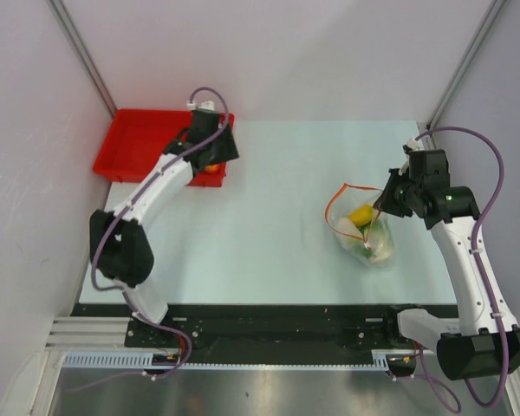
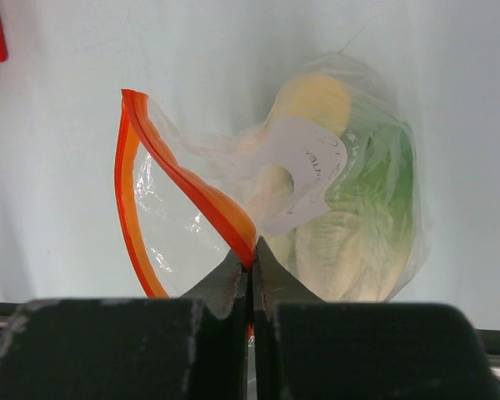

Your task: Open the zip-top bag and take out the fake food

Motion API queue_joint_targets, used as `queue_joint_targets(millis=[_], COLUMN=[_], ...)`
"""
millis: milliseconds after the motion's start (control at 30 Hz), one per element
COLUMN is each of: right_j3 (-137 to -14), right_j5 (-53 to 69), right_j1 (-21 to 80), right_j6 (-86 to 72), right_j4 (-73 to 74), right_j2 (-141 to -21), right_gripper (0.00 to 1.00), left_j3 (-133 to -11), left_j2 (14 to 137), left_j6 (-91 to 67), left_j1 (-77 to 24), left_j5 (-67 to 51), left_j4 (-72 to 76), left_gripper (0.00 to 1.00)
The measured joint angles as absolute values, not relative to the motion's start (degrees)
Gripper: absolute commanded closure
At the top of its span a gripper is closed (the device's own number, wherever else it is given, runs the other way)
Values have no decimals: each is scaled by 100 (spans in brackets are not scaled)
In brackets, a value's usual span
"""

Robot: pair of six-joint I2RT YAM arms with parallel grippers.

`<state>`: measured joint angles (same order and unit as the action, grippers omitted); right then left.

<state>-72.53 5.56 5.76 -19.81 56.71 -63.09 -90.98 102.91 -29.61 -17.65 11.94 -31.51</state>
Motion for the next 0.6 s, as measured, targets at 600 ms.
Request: queue_joint_targets(millis=[600], right_j3=[-7253], right_j5=[565], right_j1=[742], right_j6=[-1922], right_j4=[5675], right_j2=[-6307], right_gripper=[100], left_j3=[-10425], left_j2=[10945], left_j6=[-1743], left_j1=[-5754], left_j5=[-561], left_j4=[-2467], left_gripper=[74])
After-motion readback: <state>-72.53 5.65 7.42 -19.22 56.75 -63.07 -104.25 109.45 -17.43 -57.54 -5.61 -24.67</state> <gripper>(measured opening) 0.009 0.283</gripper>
